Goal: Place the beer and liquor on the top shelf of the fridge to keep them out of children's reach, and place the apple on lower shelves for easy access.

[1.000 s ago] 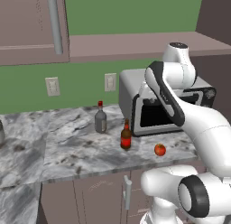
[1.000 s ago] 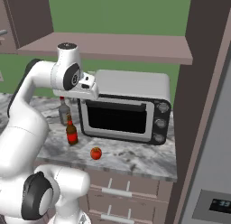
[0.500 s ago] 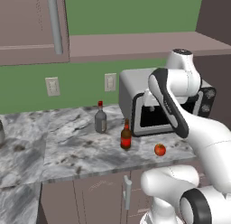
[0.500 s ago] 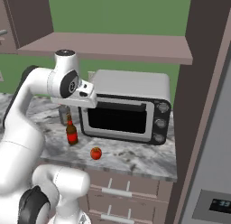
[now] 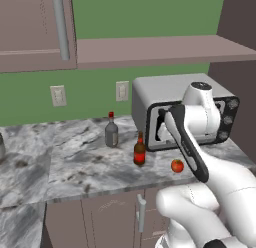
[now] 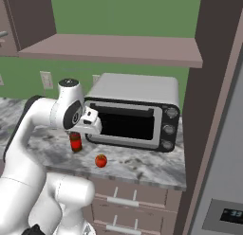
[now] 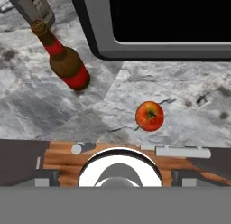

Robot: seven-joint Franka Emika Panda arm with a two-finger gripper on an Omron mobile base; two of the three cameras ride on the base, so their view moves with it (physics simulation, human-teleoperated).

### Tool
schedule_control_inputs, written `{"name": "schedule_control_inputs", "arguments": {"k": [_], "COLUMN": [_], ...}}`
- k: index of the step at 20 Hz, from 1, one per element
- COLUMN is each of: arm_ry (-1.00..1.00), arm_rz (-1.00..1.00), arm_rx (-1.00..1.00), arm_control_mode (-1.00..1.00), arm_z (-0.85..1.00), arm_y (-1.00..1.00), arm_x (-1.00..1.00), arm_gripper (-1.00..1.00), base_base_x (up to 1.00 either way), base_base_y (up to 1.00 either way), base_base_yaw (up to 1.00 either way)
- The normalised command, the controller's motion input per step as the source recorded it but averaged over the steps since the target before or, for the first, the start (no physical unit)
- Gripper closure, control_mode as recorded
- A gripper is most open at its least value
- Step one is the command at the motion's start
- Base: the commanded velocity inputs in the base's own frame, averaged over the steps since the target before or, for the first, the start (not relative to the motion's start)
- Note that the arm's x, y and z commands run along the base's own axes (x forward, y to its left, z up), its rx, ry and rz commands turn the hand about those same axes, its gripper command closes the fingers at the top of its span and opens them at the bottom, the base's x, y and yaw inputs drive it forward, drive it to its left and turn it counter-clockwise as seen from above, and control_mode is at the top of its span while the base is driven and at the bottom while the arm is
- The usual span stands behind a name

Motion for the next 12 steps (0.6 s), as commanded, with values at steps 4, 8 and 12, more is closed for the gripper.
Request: {"name": "schedule_control_inputs", "arguments": {"k": [4,8,12], "arm_ry": [-0.2,-0.21,-0.06], "arm_rz": [0.05,0.05,0.0], "arm_rx": [0.03,0.03,0.03], "arm_control_mode": [-1.0,-1.0,-1.0], "arm_z": [-0.34,-0.08,-0.03], "arm_y": [0.23,0.39,0.29], "arm_x": [0.0,0.0,0.23], "arm_gripper": [-1.0,-1.0,-1.0], "base_base_x": [0.0,0.0,0.0], "base_base_y": [0.0,0.0,0.0], "base_base_yaw": [0.0,0.0,0.0]}}
